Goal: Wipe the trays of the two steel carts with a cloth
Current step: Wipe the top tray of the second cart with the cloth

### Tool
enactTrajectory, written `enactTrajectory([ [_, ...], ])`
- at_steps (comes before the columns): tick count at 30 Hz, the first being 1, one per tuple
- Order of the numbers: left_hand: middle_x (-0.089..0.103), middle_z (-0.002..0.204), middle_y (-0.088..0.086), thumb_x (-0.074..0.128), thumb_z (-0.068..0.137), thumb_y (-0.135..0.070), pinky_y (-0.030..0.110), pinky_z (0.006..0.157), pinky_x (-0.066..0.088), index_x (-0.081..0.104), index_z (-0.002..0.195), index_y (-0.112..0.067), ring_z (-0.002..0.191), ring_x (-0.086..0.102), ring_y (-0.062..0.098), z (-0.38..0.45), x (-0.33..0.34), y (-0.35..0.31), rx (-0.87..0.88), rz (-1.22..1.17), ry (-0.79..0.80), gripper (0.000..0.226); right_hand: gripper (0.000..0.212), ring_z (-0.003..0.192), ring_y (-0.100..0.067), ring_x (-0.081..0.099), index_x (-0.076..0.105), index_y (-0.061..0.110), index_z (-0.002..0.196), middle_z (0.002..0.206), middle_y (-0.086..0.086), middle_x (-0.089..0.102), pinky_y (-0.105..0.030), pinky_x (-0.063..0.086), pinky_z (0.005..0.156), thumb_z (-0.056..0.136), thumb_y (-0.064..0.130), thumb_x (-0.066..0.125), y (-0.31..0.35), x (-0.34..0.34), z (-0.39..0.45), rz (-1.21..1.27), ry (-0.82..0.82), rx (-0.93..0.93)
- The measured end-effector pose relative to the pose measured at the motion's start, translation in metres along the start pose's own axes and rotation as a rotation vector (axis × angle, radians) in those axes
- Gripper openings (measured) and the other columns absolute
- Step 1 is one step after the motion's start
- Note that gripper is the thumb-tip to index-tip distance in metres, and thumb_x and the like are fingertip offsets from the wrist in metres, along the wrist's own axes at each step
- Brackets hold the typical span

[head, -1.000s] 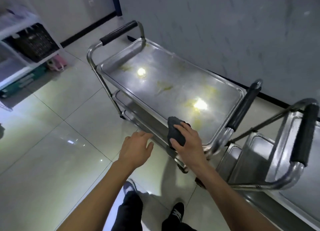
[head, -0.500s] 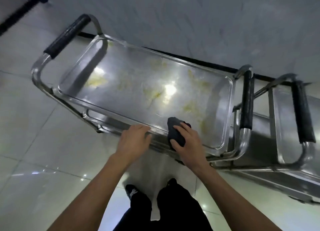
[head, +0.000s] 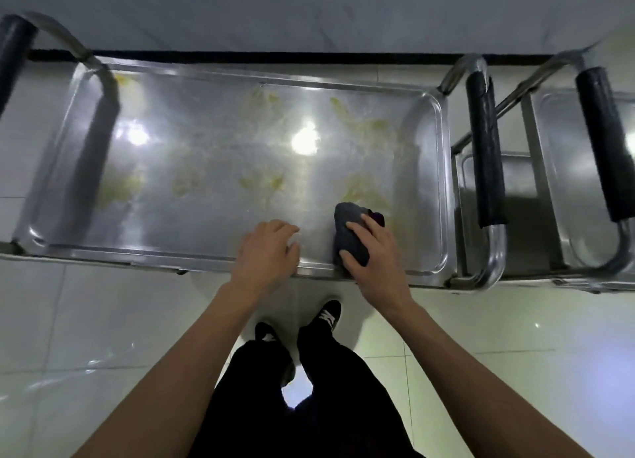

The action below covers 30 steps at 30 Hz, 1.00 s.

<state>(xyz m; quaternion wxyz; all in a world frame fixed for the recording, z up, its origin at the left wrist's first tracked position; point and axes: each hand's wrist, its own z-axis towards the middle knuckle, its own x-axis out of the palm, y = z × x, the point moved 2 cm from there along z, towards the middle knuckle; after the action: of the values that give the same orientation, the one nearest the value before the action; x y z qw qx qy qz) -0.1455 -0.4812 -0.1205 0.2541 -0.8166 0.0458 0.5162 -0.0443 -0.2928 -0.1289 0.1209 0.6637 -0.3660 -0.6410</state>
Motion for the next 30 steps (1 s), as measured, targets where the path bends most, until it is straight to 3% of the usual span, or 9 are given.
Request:
enactTrajectory([
  [10, 0.053, 0.141, -0.003, 0.047, 0.101, -0.031, 0.043, 0.107, 0.037, 0.058, 0.136, -0.023, 0.131, 0.044, 0.020, 0.024, -0.008, 0.052, 0.105, 0.034, 0.058, 0.037, 0.053, 0.133, -0.031, 0.043, 0.056, 0.022, 0.139, 0.151, -0.004, 0.046, -0.049, 0.035, 0.105, 0.089, 0.033, 0.070, 0.044, 0.047, 0.026, -0.131, -0.044, 0.046],
  [30, 0.060, 0.134, -0.002, 0.052, 0.097, -0.031, 0.047, 0.099, 0.041, 0.063, 0.129, -0.023, 0.126, 0.049, 0.023, 0.098, -0.065, 0.081, 0.195, 0.022, -0.047, 0.035, 0.053, 0.136, -0.028, 0.040, 0.054, 0.025, 0.141, 0.154, 0.000, 0.042, -0.048, 0.034, 0.110, 0.091, 0.036, 0.067, 0.089, 0.054, 0.112, -0.092, -0.132, 0.054],
])
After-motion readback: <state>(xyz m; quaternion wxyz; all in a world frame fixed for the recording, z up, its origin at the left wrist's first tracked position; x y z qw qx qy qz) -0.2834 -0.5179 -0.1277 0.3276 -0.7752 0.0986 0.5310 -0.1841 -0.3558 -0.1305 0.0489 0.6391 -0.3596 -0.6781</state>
